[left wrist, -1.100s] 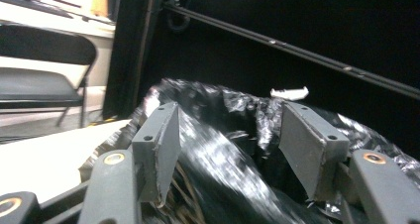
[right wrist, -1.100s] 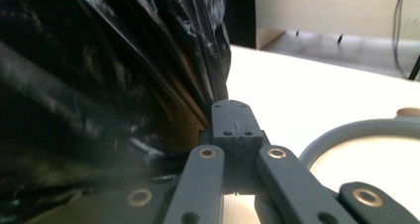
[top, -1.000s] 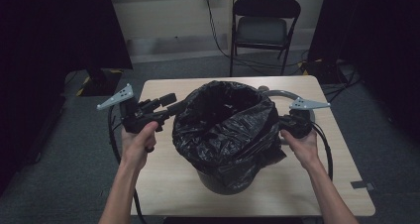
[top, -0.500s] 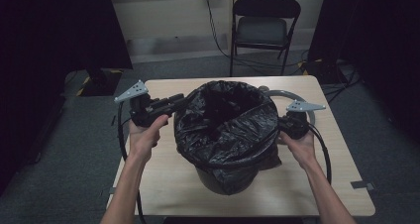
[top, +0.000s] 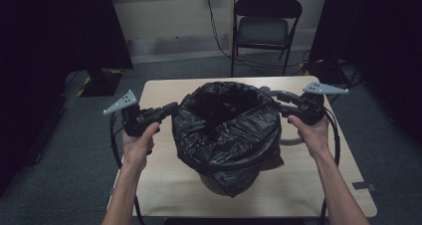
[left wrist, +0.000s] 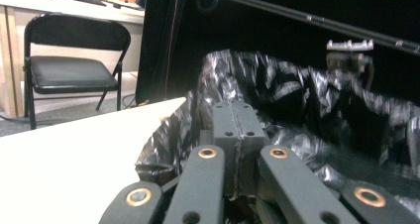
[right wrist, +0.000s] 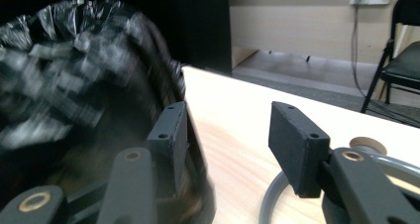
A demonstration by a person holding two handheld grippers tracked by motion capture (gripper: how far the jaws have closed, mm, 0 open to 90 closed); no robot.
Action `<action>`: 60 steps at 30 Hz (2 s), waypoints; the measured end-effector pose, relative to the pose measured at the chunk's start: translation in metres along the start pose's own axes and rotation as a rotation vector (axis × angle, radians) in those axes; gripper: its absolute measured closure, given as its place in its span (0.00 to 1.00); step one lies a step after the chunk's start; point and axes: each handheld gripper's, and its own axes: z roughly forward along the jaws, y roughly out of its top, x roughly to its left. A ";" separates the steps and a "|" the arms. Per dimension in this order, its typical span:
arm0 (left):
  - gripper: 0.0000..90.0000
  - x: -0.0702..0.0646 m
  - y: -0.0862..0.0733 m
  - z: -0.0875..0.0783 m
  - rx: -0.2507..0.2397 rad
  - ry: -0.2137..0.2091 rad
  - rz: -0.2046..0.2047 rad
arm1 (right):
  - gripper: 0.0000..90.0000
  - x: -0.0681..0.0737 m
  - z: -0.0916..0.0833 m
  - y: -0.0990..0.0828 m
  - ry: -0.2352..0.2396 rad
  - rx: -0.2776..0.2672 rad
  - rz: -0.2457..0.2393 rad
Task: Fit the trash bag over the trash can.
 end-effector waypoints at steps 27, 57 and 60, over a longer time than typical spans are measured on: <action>0.65 0.004 0.023 0.035 0.031 -0.052 -0.017 | 0.60 0.056 0.006 0.098 0.218 -0.033 -0.137; 0.57 0.003 0.029 0.049 0.035 -0.084 -0.054 | 0.59 0.116 0.128 0.081 0.316 0.538 -0.343; 0.55 0.003 0.033 0.042 0.018 -0.064 -0.049 | 0.56 0.112 0.132 0.076 0.296 0.586 -0.317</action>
